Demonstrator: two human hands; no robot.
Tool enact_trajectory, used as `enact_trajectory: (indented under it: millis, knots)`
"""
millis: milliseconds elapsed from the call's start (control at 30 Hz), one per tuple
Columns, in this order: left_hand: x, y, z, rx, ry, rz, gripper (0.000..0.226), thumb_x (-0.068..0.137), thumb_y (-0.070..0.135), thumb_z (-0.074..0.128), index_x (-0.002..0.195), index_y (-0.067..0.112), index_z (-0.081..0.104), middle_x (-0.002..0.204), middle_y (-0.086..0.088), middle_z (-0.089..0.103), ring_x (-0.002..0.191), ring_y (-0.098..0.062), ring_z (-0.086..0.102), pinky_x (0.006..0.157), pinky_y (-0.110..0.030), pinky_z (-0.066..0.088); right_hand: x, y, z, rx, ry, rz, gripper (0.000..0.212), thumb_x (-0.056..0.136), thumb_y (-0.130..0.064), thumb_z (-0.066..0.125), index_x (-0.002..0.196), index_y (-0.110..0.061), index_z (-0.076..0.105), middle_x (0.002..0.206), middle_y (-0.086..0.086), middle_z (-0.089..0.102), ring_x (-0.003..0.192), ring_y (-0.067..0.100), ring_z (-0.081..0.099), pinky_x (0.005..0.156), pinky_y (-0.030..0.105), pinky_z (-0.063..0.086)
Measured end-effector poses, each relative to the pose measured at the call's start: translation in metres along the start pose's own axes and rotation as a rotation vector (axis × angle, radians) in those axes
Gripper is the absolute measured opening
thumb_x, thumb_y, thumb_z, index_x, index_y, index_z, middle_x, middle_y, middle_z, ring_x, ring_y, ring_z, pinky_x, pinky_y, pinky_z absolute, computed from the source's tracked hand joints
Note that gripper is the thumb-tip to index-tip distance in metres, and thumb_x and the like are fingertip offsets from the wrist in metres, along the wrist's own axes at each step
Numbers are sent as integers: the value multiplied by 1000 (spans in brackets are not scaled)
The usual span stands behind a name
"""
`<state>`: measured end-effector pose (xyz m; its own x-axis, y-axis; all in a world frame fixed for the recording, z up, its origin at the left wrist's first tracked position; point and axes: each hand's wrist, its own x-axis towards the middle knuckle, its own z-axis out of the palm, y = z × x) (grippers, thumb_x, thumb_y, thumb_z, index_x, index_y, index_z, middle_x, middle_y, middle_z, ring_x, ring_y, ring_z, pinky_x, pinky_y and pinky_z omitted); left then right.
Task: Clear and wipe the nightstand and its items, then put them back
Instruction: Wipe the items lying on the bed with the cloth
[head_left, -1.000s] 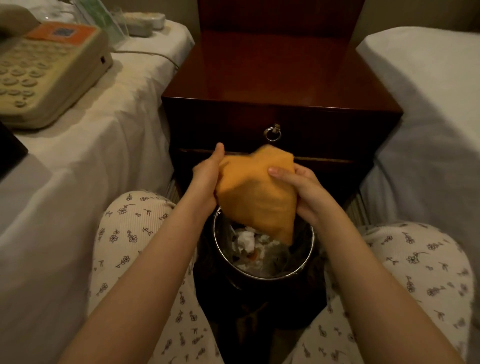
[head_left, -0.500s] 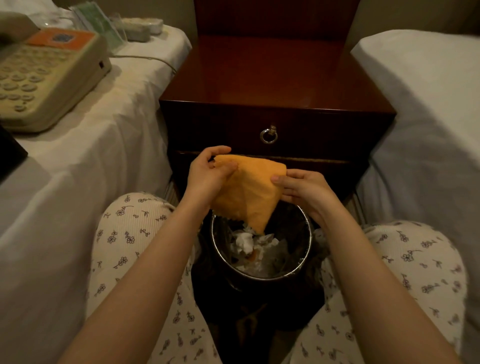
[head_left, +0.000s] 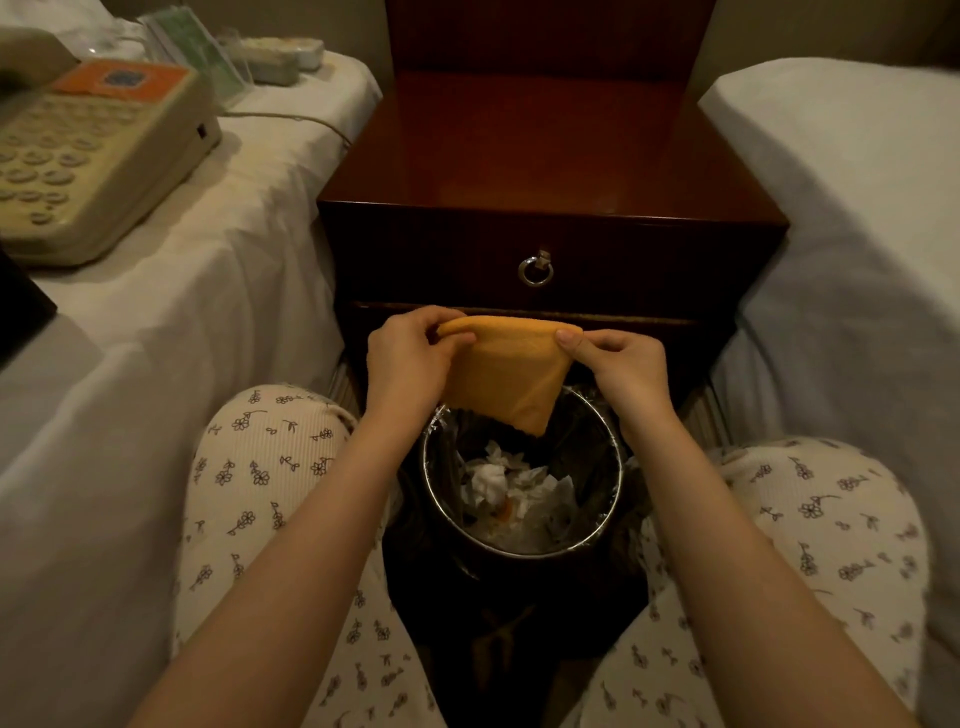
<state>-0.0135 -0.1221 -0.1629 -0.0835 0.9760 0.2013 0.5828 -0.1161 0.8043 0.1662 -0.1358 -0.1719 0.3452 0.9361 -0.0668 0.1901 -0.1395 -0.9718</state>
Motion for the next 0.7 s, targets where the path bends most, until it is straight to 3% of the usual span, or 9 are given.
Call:
enact_trajectory:
  millis: [67, 133, 267, 367, 533, 600, 700]
  knots:
    - [3, -1, 1, 24, 1, 21, 18, 87, 29, 62, 103, 25, 68, 111, 1, 60, 102, -12, 52, 78, -21, 37, -1, -2, 1, 72, -3, 4, 23, 83, -30, 68, 98, -13, 70, 87, -14, 60, 89, 0, 52, 73, 15, 40]
    - [4, 3, 0, -25, -41, 19, 4, 90, 30, 58, 92, 28, 62, 106, 4, 56, 97, -11, 50, 73, -20, 36, -1, -6, 1, 180, -14, 32, 17, 84, -29, 67, 94, -16, 69, 91, -14, 60, 98, 4, 53, 88, 23, 42]
    - [4, 14, -5, -373, -131, -72, 22, 94, 19, 51, 73, 26, 52, 78, 9, 51, 76, -7, 48, 67, -23, 36, -2, -12, 0, 362, -97, 20, 7, 85, -29, 64, 88, -25, 68, 97, -10, 64, 107, 11, 56, 102, 36, 41]
    - [6, 17, -8, -574, -142, -145, 21, 94, 17, 51, 75, 23, 54, 77, 6, 52, 77, -13, 50, 74, -32, 38, -2, -12, 0, 405, -159, -34, 18, 83, -22, 65, 101, -27, 65, 102, -9, 64, 106, 11, 58, 94, 33, 46]
    - [7, 19, -12, -795, -105, -269, 17, 93, 15, 51, 79, 21, 58, 79, 3, 57, 76, -14, 55, 74, -31, 41, -3, -10, 3, 431, -285, -35, 72, 64, -18, 78, 124, -36, 43, 105, -2, 63, 102, 14, 61, 90, 33, 49]
    - [9, 20, -13, -855, -127, -290, 14, 93, 15, 51, 81, 19, 59, 81, 1, 59, 79, -16, 57, 78, -33, 43, -4, -11, 5, 417, -345, 25, 73, 62, -23, 71, 127, -34, 39, 105, -4, 60, 99, 14, 59, 85, 32, 51]
    - [14, 22, -16, -871, -86, -333, 10, 92, 16, 53, 85, 19, 61, 86, 0, 62, 83, -18, 59, 82, -36, 46, -8, -11, 7, 327, -468, 77, 49, 67, -20, 75, 111, -28, 52, 106, -5, 60, 97, 15, 60, 74, 24, 51]
